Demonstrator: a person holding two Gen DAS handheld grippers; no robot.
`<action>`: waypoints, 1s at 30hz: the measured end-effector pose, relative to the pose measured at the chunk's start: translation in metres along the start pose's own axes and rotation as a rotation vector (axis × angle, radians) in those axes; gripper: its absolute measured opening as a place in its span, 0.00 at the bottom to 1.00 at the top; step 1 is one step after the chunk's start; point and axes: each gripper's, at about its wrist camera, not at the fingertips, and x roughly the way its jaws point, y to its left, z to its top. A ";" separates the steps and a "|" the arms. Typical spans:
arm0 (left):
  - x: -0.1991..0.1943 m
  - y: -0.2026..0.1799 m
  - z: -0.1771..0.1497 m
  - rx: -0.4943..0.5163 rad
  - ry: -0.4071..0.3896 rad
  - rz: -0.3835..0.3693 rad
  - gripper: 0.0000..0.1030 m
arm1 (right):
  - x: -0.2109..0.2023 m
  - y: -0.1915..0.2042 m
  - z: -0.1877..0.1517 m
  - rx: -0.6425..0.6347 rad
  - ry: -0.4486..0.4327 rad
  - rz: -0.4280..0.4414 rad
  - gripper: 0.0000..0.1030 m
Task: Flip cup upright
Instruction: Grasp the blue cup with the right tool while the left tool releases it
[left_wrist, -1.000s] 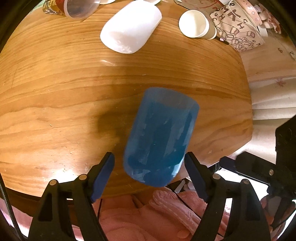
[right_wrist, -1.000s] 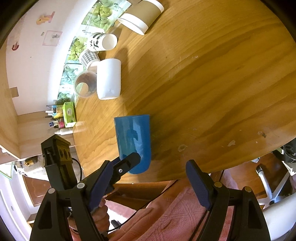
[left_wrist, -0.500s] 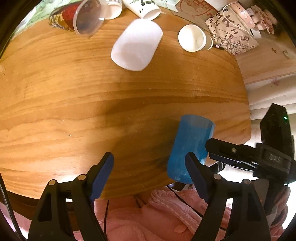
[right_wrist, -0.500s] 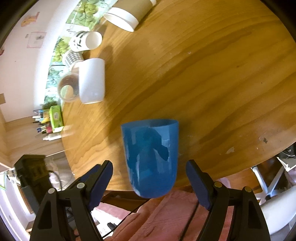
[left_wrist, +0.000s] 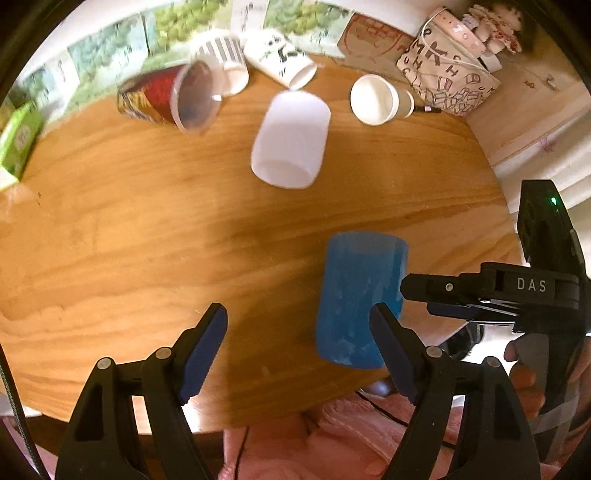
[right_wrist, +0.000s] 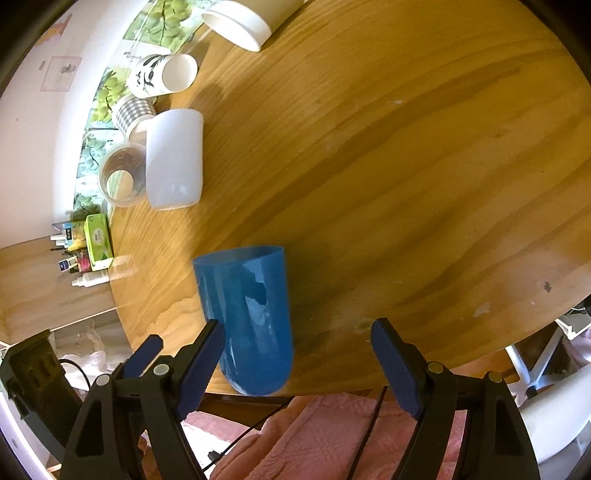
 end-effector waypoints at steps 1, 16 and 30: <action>-0.002 0.001 -0.001 0.010 -0.016 0.007 0.80 | 0.002 0.003 0.000 -0.004 -0.002 -0.003 0.80; -0.039 0.022 -0.018 0.062 -0.268 0.028 0.80 | 0.016 0.017 -0.003 -0.018 -0.071 -0.106 0.80; -0.042 0.035 -0.026 0.093 -0.254 0.032 0.80 | 0.020 0.032 -0.008 -0.080 -0.147 -0.178 0.70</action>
